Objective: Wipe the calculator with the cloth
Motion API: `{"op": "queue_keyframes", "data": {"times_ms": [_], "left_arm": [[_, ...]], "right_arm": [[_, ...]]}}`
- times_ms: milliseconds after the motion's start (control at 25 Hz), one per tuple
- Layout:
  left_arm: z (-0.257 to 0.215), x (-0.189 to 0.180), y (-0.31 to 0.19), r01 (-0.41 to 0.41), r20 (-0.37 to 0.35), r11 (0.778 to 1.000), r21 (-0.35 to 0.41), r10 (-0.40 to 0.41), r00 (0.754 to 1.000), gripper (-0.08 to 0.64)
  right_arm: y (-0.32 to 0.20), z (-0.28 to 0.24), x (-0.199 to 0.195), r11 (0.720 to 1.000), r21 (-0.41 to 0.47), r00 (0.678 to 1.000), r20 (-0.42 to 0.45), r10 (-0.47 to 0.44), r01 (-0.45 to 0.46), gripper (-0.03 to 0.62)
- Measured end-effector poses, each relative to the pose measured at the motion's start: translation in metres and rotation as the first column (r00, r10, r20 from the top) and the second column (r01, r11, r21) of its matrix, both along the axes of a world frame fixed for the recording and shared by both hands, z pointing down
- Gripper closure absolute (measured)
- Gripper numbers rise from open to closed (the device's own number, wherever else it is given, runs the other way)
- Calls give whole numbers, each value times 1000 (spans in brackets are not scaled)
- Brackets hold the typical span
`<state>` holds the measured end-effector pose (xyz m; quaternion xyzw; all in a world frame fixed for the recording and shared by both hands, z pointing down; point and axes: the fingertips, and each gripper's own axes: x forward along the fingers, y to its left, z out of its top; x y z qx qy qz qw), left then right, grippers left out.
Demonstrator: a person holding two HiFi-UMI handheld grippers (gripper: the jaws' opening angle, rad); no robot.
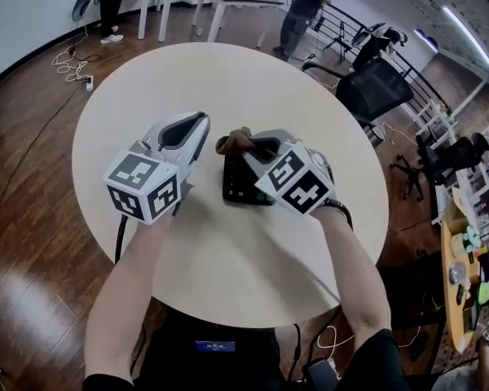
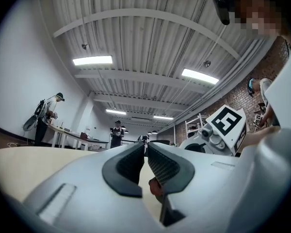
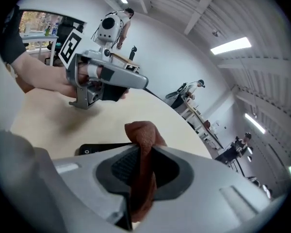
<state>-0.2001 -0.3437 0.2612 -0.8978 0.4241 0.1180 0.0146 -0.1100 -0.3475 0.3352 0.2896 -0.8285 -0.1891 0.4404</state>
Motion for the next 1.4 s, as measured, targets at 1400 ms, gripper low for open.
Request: {"op": "queue_keyframes", "data": {"times_ms": [1400], "left_arm": [[8, 16, 2, -4, 97, 1000, 10, 3, 995, 534]], "right_arm": [[129, 38, 17, 946, -147, 940, -141, -309, 289, 541]]}}
